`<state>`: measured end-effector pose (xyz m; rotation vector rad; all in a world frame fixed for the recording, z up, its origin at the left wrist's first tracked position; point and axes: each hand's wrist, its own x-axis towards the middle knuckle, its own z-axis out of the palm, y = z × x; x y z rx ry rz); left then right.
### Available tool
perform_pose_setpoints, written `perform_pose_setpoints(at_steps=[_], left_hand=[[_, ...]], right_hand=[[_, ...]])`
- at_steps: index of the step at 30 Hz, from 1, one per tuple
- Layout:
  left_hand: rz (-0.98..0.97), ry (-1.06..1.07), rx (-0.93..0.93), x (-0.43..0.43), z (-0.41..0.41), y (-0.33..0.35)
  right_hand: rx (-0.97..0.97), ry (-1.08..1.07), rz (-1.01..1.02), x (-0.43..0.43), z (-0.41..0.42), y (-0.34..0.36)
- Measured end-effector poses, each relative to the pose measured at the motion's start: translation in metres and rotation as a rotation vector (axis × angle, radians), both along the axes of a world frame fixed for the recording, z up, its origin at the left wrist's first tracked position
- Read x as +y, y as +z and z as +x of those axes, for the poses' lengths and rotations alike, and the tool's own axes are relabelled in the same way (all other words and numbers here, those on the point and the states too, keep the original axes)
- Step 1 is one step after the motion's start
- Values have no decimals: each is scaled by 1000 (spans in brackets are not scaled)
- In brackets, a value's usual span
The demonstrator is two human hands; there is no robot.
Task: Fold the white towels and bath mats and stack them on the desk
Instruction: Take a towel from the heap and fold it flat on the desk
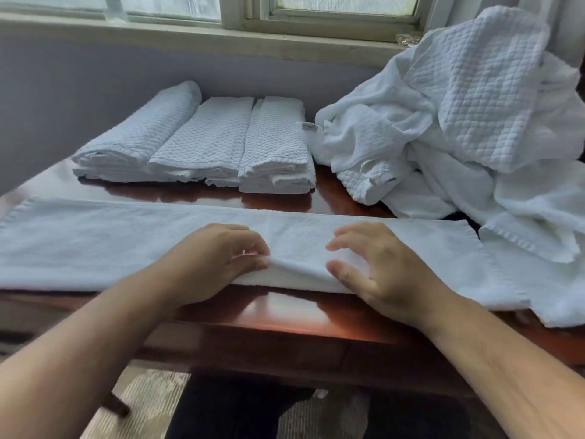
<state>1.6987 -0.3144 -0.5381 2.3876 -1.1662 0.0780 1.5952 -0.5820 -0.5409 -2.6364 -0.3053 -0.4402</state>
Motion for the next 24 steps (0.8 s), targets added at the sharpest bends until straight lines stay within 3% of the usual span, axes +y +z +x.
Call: perform_pose_setpoints(at_steps=[5, 13, 17, 24], left_hand=[[77, 48, 110, 3, 9, 10], [52, 35, 142, 13, 10, 12], [-12, -13, 248, 14, 9, 11], [60, -26, 127, 16, 8, 14]], right_hand=[[-57, 184, -198, 39, -4, -6], [-5, 114, -157, 49, 1, -12], [20, 143, -173, 50, -3, -10], [34, 1, -120, 60, 1, -5]])
